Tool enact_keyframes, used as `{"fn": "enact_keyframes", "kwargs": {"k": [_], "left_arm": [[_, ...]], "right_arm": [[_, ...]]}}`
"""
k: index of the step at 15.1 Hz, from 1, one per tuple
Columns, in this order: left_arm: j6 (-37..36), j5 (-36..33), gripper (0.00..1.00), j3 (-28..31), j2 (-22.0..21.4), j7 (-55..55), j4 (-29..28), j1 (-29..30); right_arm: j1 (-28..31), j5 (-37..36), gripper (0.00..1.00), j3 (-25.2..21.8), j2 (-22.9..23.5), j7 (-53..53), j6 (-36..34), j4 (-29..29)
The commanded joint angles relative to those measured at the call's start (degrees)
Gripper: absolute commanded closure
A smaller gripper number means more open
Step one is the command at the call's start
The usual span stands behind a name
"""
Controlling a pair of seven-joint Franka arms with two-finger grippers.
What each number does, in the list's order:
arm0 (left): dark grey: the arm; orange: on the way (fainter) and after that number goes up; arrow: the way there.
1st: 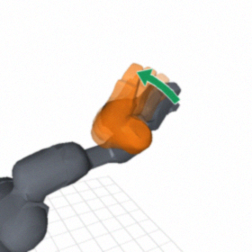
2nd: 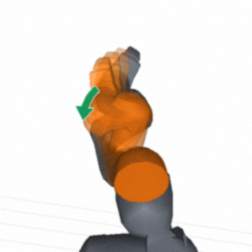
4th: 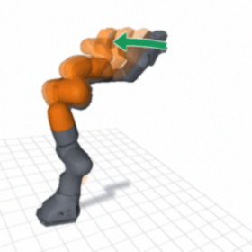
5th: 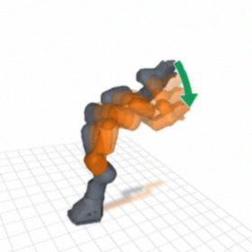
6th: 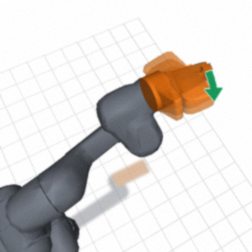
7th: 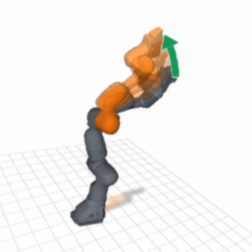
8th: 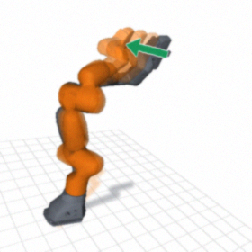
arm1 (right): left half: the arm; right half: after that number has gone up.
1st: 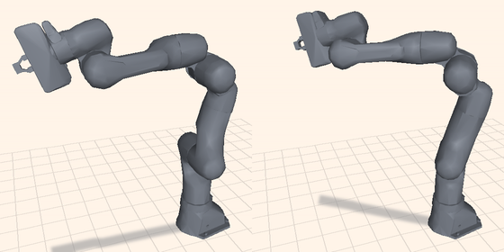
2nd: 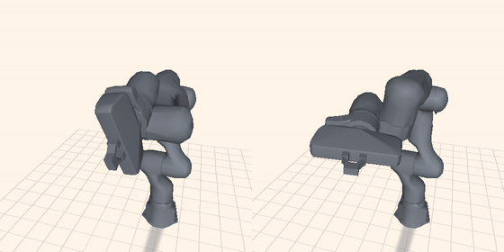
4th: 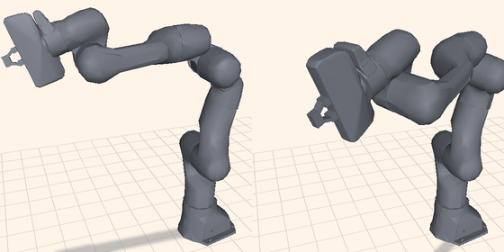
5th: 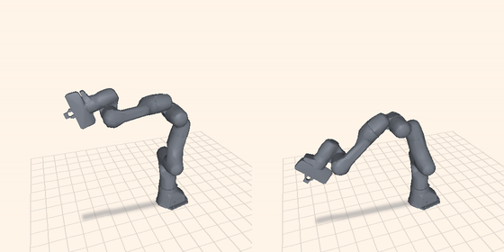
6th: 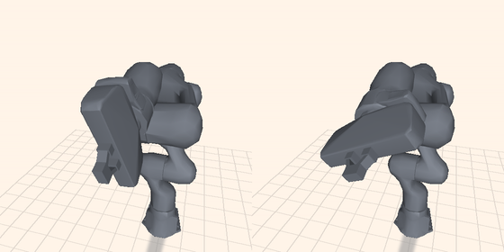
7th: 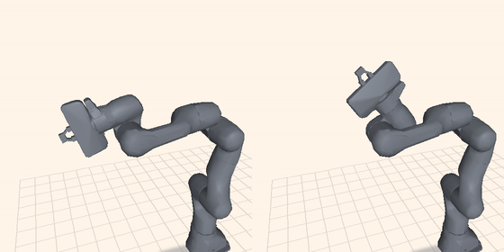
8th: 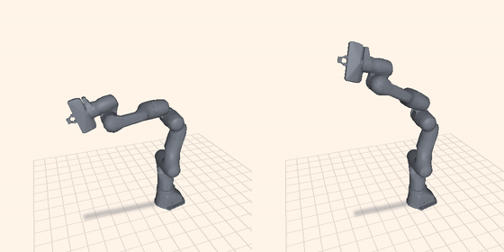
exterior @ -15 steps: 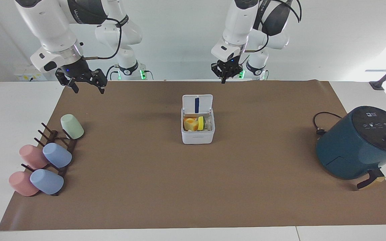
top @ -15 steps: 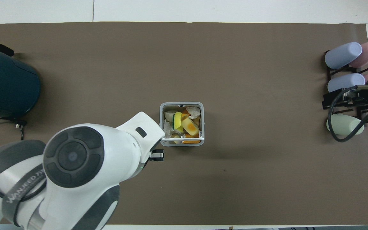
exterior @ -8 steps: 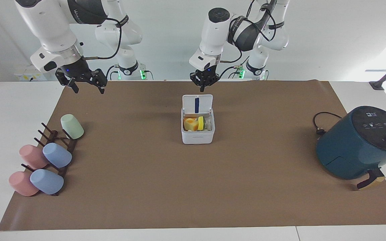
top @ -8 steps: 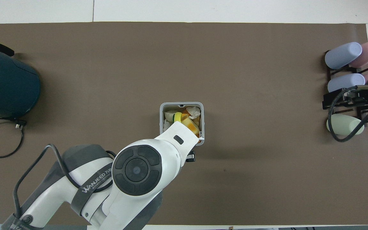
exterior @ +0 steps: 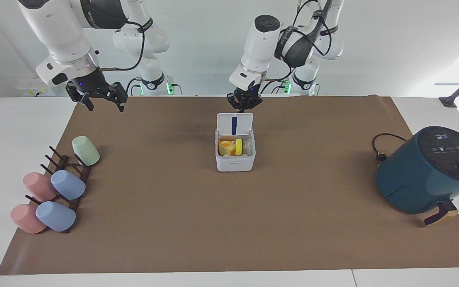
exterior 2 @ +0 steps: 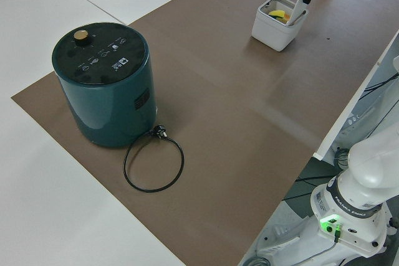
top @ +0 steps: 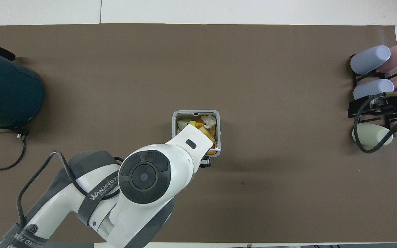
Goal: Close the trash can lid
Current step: 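Push the lid down over the can opening with the left gripper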
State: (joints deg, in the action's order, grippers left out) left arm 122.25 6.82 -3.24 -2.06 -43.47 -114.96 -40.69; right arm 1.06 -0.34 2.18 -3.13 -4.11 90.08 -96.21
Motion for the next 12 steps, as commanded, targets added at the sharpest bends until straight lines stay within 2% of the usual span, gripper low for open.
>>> {"fn": "enact_keyframes", "kwargs": {"k": [1, 6, 12], "left_arm": [[2.6, 1.3, 1.00, -0.1, 2.7, -2.1, 2.2, 0.8], [5.2, 2.1, 1.00, -0.1, 7.6, -2.4, 5.7, 3.9], [10.0, 2.1, 1.00, -0.1, 11.8, -2.4, 5.6, 5.1]], "right_arm": [[0.8, -0.1, 0.00, 0.5, 0.2, 0.9, -0.6, 0.5], [0.8, -0.1, 0.00, 0.5, 0.2, 0.9, -0.6, 0.5], [0.8, -0.1, 0.00, 0.5, 0.2, 0.9, -0.6, 0.5]]}}
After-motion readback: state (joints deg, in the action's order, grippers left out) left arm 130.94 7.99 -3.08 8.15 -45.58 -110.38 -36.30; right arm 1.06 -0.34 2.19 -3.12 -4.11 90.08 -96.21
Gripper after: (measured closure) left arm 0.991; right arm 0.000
